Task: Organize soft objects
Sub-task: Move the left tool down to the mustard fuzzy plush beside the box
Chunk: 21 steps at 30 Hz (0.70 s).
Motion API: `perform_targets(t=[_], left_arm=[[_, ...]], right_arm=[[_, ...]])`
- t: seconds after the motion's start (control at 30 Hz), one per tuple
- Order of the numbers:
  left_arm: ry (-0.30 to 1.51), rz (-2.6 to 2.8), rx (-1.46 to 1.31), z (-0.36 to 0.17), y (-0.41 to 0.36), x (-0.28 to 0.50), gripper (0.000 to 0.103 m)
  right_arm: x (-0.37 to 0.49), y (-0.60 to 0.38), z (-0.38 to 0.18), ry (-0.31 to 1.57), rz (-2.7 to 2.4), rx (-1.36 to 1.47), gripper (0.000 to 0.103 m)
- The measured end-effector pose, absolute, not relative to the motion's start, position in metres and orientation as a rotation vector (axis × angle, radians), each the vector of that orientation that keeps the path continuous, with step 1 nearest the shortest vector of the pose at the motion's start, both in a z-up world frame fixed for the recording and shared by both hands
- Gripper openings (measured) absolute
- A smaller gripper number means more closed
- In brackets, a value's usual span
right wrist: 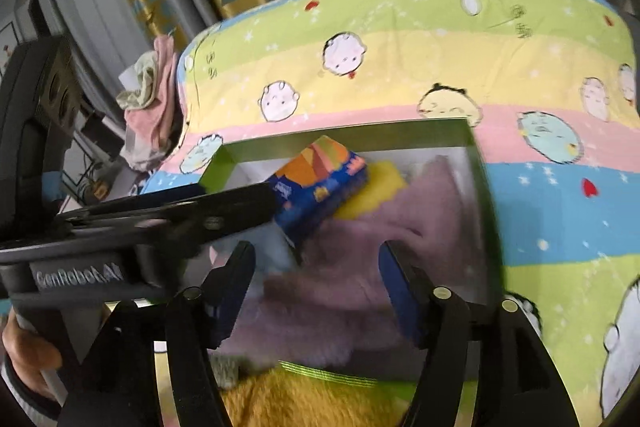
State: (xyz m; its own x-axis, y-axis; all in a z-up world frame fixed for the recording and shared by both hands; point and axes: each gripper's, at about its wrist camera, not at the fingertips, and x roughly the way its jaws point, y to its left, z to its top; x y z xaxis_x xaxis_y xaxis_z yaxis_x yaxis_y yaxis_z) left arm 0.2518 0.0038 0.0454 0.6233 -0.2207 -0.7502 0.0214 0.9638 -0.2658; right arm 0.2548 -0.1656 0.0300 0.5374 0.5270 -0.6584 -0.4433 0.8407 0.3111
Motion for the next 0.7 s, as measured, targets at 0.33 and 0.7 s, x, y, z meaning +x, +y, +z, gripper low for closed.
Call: perform_targets(t=[0.33, 0.7], left_arm=[[0.886, -0.124, -0.304, 0.040, 0.021, 0.169, 0.102], [0.870, -0.187, -0.315, 0.043, 0.005, 0.098, 0.102]], right_arm=[[0.189, -0.211, 0.031, 0.781, 0.541, 0.160, 0.068], [0.119, -0.244, 0.037, 0.748, 0.537, 0.185, 0.079]])
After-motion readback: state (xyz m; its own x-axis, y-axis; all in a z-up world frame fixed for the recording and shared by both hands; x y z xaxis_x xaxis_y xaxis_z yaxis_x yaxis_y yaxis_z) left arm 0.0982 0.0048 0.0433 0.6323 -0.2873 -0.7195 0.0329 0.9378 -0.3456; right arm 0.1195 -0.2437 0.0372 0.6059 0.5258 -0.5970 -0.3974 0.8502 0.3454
